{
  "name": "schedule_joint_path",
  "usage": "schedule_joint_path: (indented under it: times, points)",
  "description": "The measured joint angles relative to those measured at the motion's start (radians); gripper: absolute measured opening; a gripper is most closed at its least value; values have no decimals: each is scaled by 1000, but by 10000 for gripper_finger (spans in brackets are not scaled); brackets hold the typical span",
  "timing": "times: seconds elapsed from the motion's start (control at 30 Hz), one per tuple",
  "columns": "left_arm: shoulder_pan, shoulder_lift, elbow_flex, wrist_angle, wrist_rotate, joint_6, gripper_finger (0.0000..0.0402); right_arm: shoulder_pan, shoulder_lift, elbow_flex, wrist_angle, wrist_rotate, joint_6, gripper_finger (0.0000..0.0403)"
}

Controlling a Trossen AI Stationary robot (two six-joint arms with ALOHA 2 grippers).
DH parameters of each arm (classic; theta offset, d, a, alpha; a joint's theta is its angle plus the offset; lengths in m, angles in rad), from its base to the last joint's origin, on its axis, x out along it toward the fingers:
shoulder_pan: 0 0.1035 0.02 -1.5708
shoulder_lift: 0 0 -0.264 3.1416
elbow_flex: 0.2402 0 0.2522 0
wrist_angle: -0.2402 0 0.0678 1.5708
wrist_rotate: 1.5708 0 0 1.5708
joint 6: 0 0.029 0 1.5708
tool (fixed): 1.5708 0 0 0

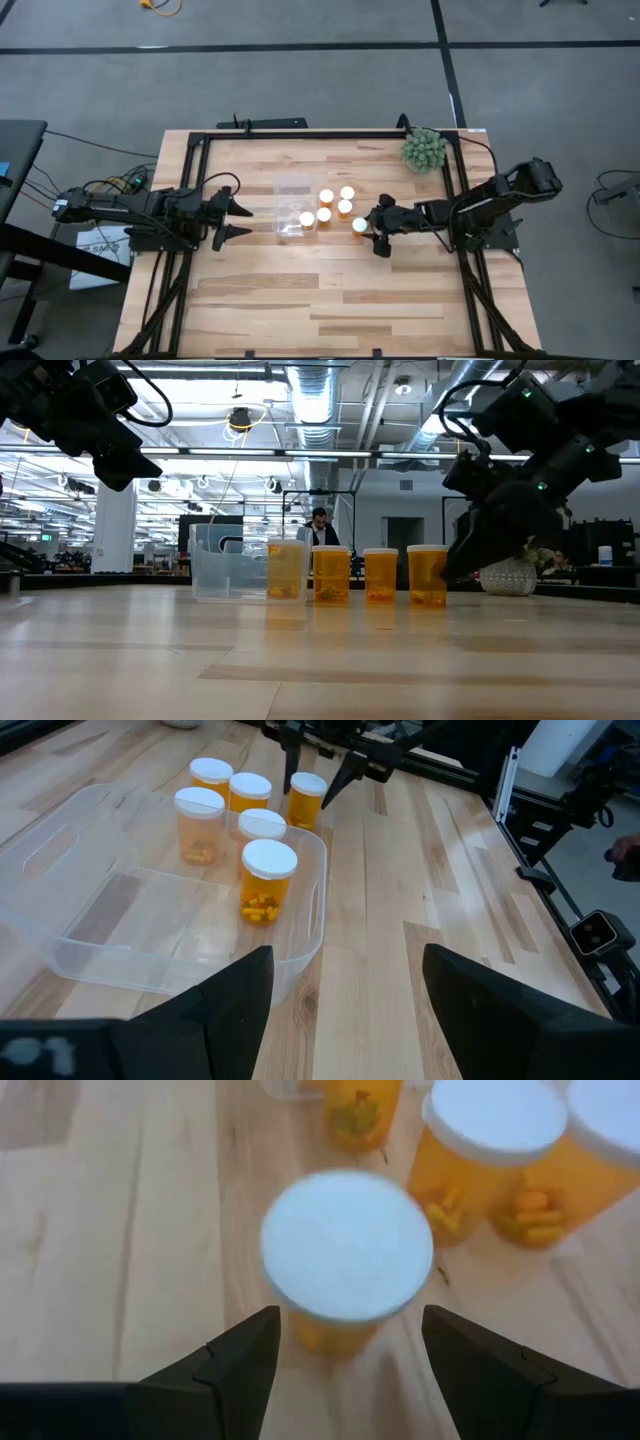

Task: Pick and place pill bottles into a basket
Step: Put the orange pill bottle into the transparent container

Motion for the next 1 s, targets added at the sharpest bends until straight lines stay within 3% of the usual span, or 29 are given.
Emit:
schedule_joint_path:
  times: [0.67,1.0]
  points:
    - [0,0,0,0,1,-7,247,4,199,145,1,-41,-16,240]
    - [0,0,0,0,2,-11,247,4,213,182,-54,-43,-33,240]
